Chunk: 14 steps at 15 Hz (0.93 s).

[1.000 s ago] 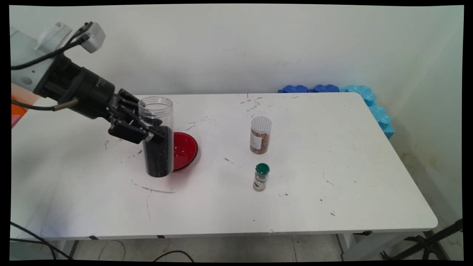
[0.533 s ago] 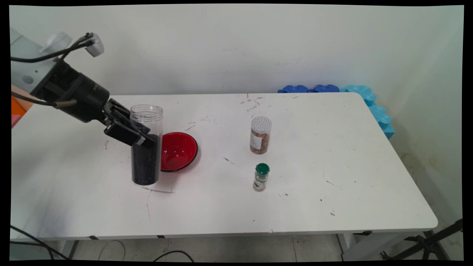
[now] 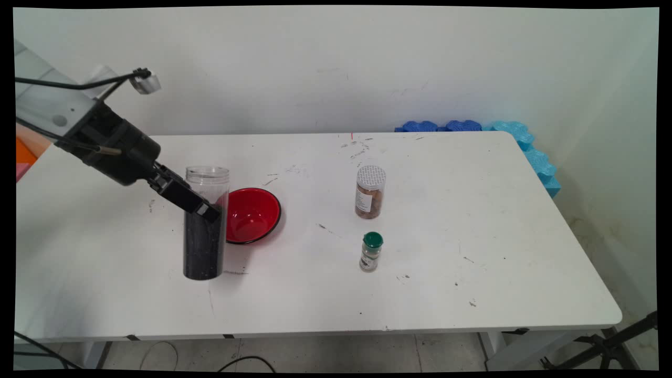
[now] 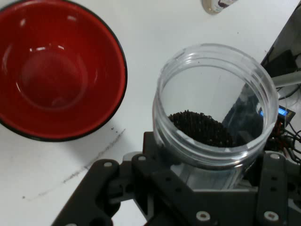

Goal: Pour the black seasoning powder in the red bowl

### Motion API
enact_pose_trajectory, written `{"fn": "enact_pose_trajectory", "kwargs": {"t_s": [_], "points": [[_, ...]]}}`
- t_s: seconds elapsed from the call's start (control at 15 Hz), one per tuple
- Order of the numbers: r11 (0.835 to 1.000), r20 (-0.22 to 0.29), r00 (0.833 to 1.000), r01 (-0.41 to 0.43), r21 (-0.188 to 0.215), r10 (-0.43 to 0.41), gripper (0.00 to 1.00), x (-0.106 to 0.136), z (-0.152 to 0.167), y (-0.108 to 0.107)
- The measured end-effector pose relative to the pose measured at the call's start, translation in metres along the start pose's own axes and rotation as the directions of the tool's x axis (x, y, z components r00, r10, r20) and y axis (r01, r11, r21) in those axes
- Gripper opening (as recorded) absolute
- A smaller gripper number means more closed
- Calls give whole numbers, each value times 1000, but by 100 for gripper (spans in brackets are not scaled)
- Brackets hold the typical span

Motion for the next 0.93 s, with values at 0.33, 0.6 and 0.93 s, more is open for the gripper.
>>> {"fn": "enact_pose_trajectory", "kwargs": {"t_s": [0.33, 0.6, 0.93], "points": [[993, 41, 993, 113, -23, -112, 0, 2, 15, -12], [968, 63, 968, 246, -49, -243, 0, 5, 26, -20], [892, 77, 894, 446, -74, -441, 0, 9, 36, -31]]}}
